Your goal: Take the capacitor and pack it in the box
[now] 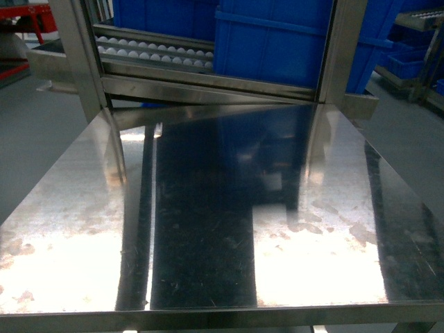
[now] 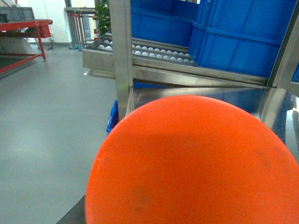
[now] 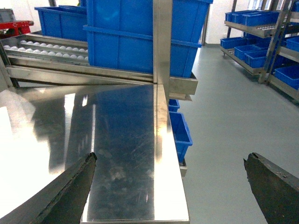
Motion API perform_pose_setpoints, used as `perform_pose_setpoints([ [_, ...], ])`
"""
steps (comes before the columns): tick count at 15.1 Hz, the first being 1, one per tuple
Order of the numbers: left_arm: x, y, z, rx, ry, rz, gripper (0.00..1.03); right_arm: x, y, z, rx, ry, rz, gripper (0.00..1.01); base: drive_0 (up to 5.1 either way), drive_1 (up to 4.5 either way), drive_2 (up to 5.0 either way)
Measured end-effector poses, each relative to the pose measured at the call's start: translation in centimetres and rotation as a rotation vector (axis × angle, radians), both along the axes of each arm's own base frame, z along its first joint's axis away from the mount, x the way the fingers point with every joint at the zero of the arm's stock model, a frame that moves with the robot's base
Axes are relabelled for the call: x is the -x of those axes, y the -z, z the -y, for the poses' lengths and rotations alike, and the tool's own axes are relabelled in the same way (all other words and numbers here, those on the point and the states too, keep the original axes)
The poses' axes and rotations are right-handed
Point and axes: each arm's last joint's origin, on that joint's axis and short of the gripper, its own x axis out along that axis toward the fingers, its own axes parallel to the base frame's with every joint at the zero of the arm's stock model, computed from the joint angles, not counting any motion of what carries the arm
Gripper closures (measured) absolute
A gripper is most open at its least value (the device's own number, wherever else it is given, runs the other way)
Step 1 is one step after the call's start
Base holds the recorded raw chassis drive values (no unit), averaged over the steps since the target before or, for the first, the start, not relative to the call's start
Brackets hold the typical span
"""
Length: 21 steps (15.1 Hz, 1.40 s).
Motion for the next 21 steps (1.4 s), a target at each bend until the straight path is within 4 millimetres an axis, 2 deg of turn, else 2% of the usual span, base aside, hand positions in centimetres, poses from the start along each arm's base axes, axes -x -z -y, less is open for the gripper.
perform_pose_setpoints([
  [21,0.0,0.0,0.0,0.0,0.0,0.0,0.59,0.0,0.0,0.0,-0.001,0.0,0.0,0.03,0.0,0.0,0.0],
])
